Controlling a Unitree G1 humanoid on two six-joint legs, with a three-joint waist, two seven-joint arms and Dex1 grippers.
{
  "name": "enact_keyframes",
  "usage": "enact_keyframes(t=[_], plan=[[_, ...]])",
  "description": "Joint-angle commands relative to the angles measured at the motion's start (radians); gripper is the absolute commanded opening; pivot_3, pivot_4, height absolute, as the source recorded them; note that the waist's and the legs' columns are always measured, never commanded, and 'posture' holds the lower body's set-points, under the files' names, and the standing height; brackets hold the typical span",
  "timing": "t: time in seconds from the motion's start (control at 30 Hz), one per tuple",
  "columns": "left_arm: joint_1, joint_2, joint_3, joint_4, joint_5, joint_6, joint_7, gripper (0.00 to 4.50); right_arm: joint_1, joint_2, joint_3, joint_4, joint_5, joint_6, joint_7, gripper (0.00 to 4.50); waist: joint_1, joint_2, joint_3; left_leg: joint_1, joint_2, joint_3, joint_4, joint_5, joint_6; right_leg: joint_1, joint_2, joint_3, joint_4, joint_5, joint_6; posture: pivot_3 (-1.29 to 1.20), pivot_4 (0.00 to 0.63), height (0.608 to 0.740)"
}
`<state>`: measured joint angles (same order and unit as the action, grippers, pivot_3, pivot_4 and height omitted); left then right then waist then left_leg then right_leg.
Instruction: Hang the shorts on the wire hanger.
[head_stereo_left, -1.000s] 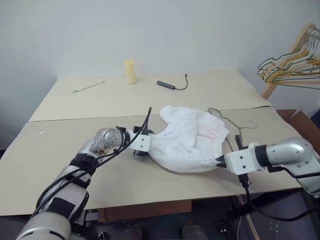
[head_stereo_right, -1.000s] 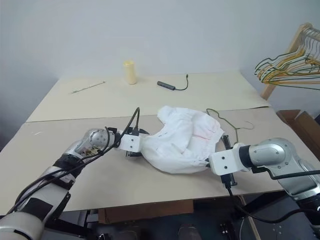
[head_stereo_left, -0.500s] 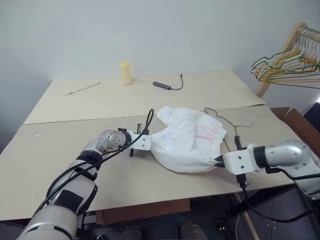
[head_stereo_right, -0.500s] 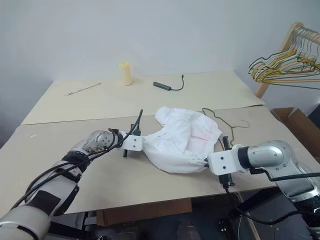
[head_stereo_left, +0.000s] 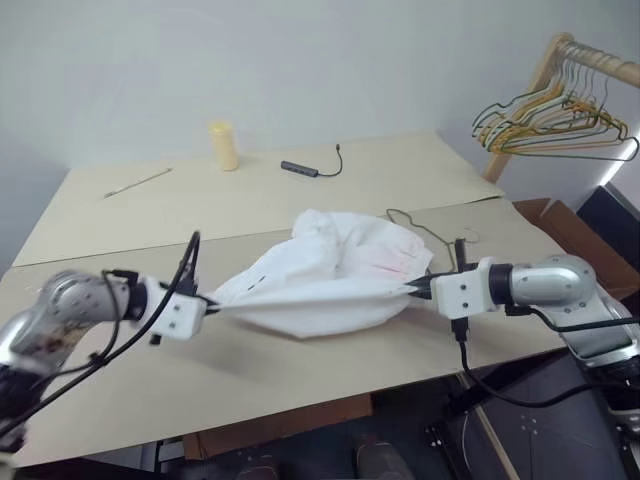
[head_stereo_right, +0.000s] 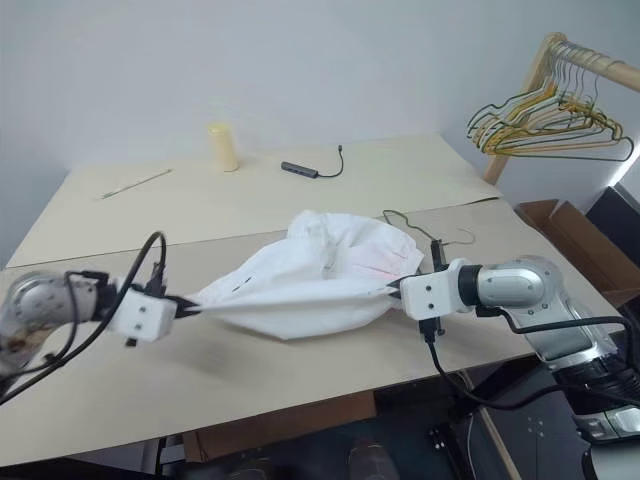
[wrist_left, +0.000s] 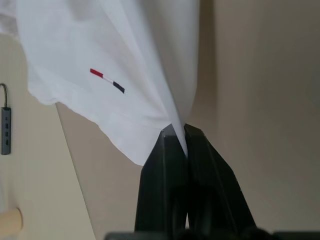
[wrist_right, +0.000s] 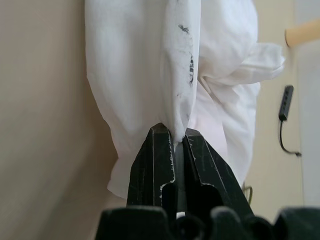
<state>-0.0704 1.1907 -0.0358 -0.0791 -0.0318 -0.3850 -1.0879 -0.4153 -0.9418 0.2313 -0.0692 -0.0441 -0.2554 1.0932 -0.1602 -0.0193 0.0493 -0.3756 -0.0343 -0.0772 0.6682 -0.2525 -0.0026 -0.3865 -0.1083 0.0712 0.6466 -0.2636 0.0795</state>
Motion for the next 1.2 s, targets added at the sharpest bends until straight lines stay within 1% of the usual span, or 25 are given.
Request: enact_keyframes(t=[0.03, 0.1, 0.17, 0.2, 0.3, 0.4, 0.5, 0.53, 0.57, 0.6, 0.63, 0.67, 0.7, 0.73, 0.77, 0.8, 0.83, 0.87, 0.9, 0.97, 1.03, 1.07, 1.1, 1.13, 1.2], plan=[[0.202, 0.059, 0.22, -0.181, -0.057, 0.155, -0.056, 0.07, -0.005, -0.045, -0.023, 0.018, 0.021, -0.023, 0.066, 0.0, 0.008, 0.0, 0.0, 0.001, 0.0, 0.0, 0.0, 0.0, 0.0, 0.001, 0.0, 0.0, 0.0, 0.0, 0.0, -0.1, 0.009, 0.74], [0.347, 0.05, 0.34, -0.296, -0.086, 0.216, -0.117, 0.07, -0.003, -0.063, -0.019, 0.02, 0.036, -0.037, 0.107, 0.0, 0.018, 0.001, 0.001, 0.001, 0.0, 0.0, 0.0, 0.0, 0.0, 0.001, 0.0, 0.0, 0.0, 0.0, 0.0, -0.09, 0.013, 0.74], [0.433, 0.027, 0.405, -0.374, -0.113, 0.264, -0.144, 0.07, -0.017, -0.066, -0.015, 0.036, 0.039, -0.043, 0.127, 0.0, 0.026, 0.001, 0.001, 0.004, 0.001, 0.001, 0.0, 0.0, 0.0, 0.004, 0.0, -0.001, 0.0, 0.0, -0.001, -0.09, 0.013, 0.74], [0.446, 0.018, 0.412, -0.393, -0.124, 0.286, -0.14, 0.07, -0.027, -0.064, -0.013, 0.047, 0.036, -0.047, 0.131, 0.0, 0.031, 0.002, 0.002, 0.005, 0.001, 0.001, 0.0, 0.0, 0.0, 0.005, 0.0, -0.001, 0.0, -0.001, -0.001, -0.09, 0.013, 0.74], [0.41, 0.007, 0.37, -0.399, -0.122, 0.322, -0.11, 0.07, -0.066, -0.059, -0.003, 0.079, 0.032, -0.044, 0.158, 0.0, 0.049, 0.005, 0.004, 0.011, 0.0, 0.003, 0.0, 0.0, 0.0, 0.013, 0.001, -0.002, -0.001, -0.001, -0.001, -0.09, 0.008, 0.74], [0.235, -0.042, 0.252, -0.339, -0.109, 0.355, -0.045, 0.07, -0.147, -0.022, 0.008, 0.148, 0.027, -0.033, 0.161, 0.0, 0.063, 0.006, 0.005, 0.022, 0.0, 0.007, 0.0, 0.0, 0.0, 0.022, 0.002, -0.002, -0.001, -0.006, 0.003, -0.1, 0.0, 0.74], [-0.015, -0.143, 0.133, -0.23, -0.111, 0.433, 0.004, 0.07, -0.274, 0.021, 0.032, 0.276, -0.017, -0.058, 0.156, 0.0, 0.065, 0.007, 0.005, 0.026, 0.0, 0.007, 0.0, 0.0, 0.0, 0.028, 0.004, -0.003, -0.002, -0.006, 0.003, -0.11, 0.0, 0.74], [-0.157, -0.207, 0.087, -0.143, -0.094, 0.475, 0.036, 0.07, -0.365, 0.055, 0.045, 0.371, -0.053, -0.076, 0.137, 0.0, 0.063, 0.007, 0.005, 0.026, 0.001, 0.007, 0.0, 0.0, 0.001, 0.027, 0.006, -0.003, -0.002, -0.005, 0.002, -0.11, 0.0, 0.74], [-0.256, -0.251, 0.055, -0.077, -0.079, 0.498, 0.056, 0.07, -0.431, 0.082, 0.055, 0.444, -0.079, -0.093, 0.123, 0.0, 0.063, 0.007, 0.005, 0.027, 0.002, 0.007, 0.001, 0.0, 0.001, 0.029, 0.007, -0.003, -0.003, -0.004, 0.001, -0.11, 0.0, 0.74], [-0.43, -0.324, 0.014, 0.083, -0.025, 0.502, 0.116, 0.07, -0.55, 0.128, 0.074, 0.586, -0.137, -0.119, 0.06, 0.0, 0.059, 0.006, 0.006, 0.029, 0.001, 0.006, 0.002, 0.001, 0.0, 0.031, 0.007, -0.003, -0.002, -0.002, -0.002, -0.11, 0.0, 0.74], [-0.548, -0.373, -0.013, 0.2, 0.015, 0.497, 0.157, 0.07, -0.634, 0.162, 0.088, 0.693, -0.178, -0.141, 0.014, 0.0, 0.055, 0.006, 0.006, 0.028, 0.001, 0.005, 0.002, 0.002, -0.001, 0.029, 0.008, -0.003, -0.002, -0.001, 0.0, -0.11, 0.0, 0.74], [-0.73, -0.438, -0.04, 0.407, 0.083, 0.469, 0.267, 0.07, -0.755, 0.211, 0.117, 0.845, -0.257, -0.141, -0.121, 0.0, 0.046, 0.006, 0.006, 0.028, 0.002, 0.004, 0.003, 0.003, -0.002, 0.03, 0.009, -0.003, -0.002, 0.002, -0.002, -0.11, 0.0, 0.74], [-0.881, -0.49, -0.061, 0.588, 0.142, 0.438, 0.376, 0.07, -0.853, 0.252, 0.143, 0.971, -0.323, -0.138, -0.248, 0.0, 0.04, 0.005, 0.006, 0.026, 0.002, 0.001, 0.002, 0.005, -0.005, 0.027, 0.01, -0.003, -0.003, 0.005, -0.006, -0.1, 0.0, 0.74], [-1.036, -0.536, -0.078, 0.773, 0.198, 0.423, 0.524, 0.07, -0.944, 0.296, 0.167, 1.085, -0.379, -0.102, -0.4, 0.0, 0.035, 0.005, 0.006, 0.026, 0.001, 0.0, 0.003, 0.006, -0.007, 0.026, 0.01, -0.003, -0.001, 0.007, -0.007, -0.1, 0.0, 0.74], [-1.145, -0.567, -0.091, 0.915, 0.238, 0.404, 0.628, 0.07, -1.007, 0.329, 0.183, 1.172, -0.418, -0.082, -0.508, 0.0, 0.03, 0.003, 0.005, 0.022, 0.001, -0.003, 0.001, 0.008, -0.01, 0.021, 0.01, -0.003, -0.001, 0.008, -0.008, -0.1, 0.0, 0.74], [-1.275, -0.595, -0.08, 1.057, 0.256, 0.383, 0.787, 0.07, -1.073, 0.368, 0.187, 1.245, -0.447, -0.051, -0.676, 0.0, 0.02, 0.002, 0.003, 0.016, 0.0, -0.006, 0.0, 0.009, -0.012, 0.014, 0.009, -0.002, -0.001, 0.009, -0.008, -0.1, 0.0, 0.74], [-1.374, -0.613, -0.071, 1.165, 0.272, 0.36, 0.921, 0.07, -1.123, 0.4, 0.186, 1.3, -0.466, -0.022, -0.81, 0.0, 0.009, -0.001, 0.002, 0.012, 0.0, -0.006, -0.004, 0.009, -0.012, 0.006, 0.008, -0.001, 0.0, 0.009, -0.008, -0.1, 0.0, 0.74], [-1.467, -0.617, -0.073, 1.246, 0.299, 0.327, 1.06, 0.07, -1.168, 0.425, 0.175, 1.341, -0.476, -0.008, -0.953, 0.0, 0.0, -0.001, -0.001, 0.004, -0.001, -0.005, -0.006, 0.01, -0.013, -0.004, 0.005, -0.001, 0.002, 0.008, -0.007, -0.1, 0.0, 0.74], [-1.546, -0.617, -0.071, 1.304, 0.32, 0.298, 1.196, 0.07, -1.206, 0.447, 0.151, 1.369, -0.475, 0.003, -1.107, 0.0, -0.007, -0.001, -0.001, -0.005, -0.002, -0.005, -0.011, 0.013, -0.019, -0.015, 0.003, 0.0, 0.004, 0.008, -0.008, -0.09, 0.0, 0.74], [-1.637, -0.605, -0.104, 1.359, 0.388, 0.229, 1.416, 0.07, -1.249, 0.462, 0.11, 1.398, -0.464, -0.009, -1.314, 0.0, -0.023, -0.001, -0.002, -0.018, -0.006, -0.004, -0.011, 0.015, -0.023, -0.038, -0.003, 0.0, 0.017, 0.008, -0.007, -0.09, 0.0, 0.74], [-1.694, -0.593, -0.141, 1.378, 0.452, 0.147, 1.59, 0.07, -1.271, 0.456, 0.072, 1.408, -0.453, -0.029, -1.504, 0.0, -0.029, -0.001, -0.002, -0.031, -0.011, -0.002, -0.013, 0.014, -0.021, -0.055, -0.009, 0.002, 0.019, 0.007, -0.006, -0.08, 0.0, 0.74], [-1.711, -0.589, -0.163, 1.38, 0.486, 0.099, 1.67, 0.07, -1.273, 0.451, 0.045, 1.409, -0.436, -0.054, -1.57, 0.0, -0.028, -0.001, -0.002, -0.035, -0.014, -0.002, -0.014, 0.013, -0.019, -0.06, -0.012, 0.002, 0.019, 0.007, -0.006, -0.08, 0.0, 0.74], [-1.719, -0.587, -0.182, 1.378, 0.514, 0.048, 1.726, 0.07, -1.269, 0.444, 0.03, 1.411, -0.429, -0.071, -1.617, 0.0, -0.025, -0.001, -0.002, -0.037, -0.018, -0.002, -0.015, 0.013, -0.018, -0.064, -0.016, 0.002, 0.021, 0.007, -0.005, -0.08, 0.0, 0.74], [-1.717, -0.586, -0.205, 1.376, 0.545, 0.005, 1.768, 0.07, -1.258, 0.439, 0.022, 1.414, -0.428, -0.082, -1.631, 0.0, -0.023, -0.001, -0.002, -0.039, -0.022, -0.002, -0.016, 0.012, -0.016, -0.068, -0.02, 0.001, 0.021, 0.007, -0.005, -0.07, 0.0, 0.74], [-1.692, -0.589, -0.24, 1.373, 0.588, -0.066, 1.801, 0.07, -1.223, 0.431, 0.021, 1.419, -0.439, -0.1, -1.63, 0.0, -0.018, -0.002, -0.002, -0.04, -0.025, -0.002, -0.015, 0.011, -0.014, -0.068, -0.022, 0.0, 0.019, 0.007, -0.004, -0.07, 0.0, 0.74]])
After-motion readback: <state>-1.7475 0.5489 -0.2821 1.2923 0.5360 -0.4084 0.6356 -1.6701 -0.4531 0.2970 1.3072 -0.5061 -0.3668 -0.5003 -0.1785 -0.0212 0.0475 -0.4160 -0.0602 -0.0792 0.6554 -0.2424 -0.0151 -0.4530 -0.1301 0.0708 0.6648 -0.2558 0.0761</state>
